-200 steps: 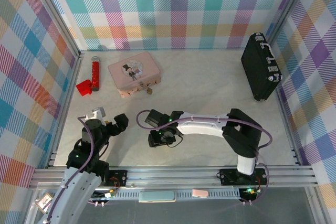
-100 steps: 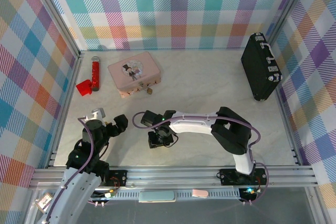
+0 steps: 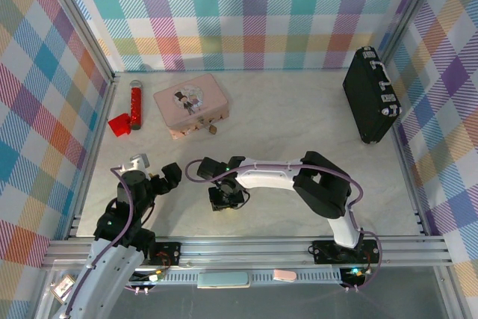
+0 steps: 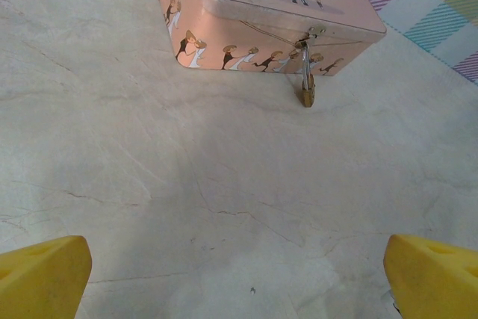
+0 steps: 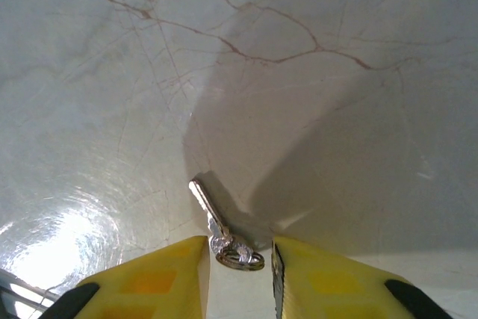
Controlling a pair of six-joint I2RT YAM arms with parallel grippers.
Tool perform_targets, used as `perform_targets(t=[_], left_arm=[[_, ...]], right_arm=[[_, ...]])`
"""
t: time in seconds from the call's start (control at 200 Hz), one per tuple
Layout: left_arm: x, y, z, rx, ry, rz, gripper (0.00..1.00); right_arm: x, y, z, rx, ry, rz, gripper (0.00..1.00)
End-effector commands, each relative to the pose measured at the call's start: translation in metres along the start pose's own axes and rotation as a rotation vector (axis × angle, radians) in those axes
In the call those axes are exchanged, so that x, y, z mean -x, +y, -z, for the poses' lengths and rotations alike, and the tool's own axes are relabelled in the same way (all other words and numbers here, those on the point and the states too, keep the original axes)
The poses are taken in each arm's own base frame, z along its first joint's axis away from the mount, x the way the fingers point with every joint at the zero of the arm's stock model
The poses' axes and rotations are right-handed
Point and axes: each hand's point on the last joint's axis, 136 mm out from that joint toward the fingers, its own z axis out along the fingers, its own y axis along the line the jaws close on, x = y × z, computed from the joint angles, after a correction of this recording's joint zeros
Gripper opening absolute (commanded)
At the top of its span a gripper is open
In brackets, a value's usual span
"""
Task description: Unlock a padlock with a key
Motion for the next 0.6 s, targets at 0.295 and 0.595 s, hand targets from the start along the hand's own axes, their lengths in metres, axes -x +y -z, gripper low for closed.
perform_targets(t=[0.295, 0.595], left_arm=[[0.0032, -0.0032, 0.0029, -0.011, -0.012, 0.001, 1.00], [0.0024, -0.0027, 0.0018, -0.008, -0.010, 0.001, 1.00]], right_arm=[[-0.0071, -0.0014, -0.0070, -0.028, 0.043, -0.013, 0.20], [-0.0070, -0.0079, -0.0027, -0.046, 0.019, -0.029, 0.10]])
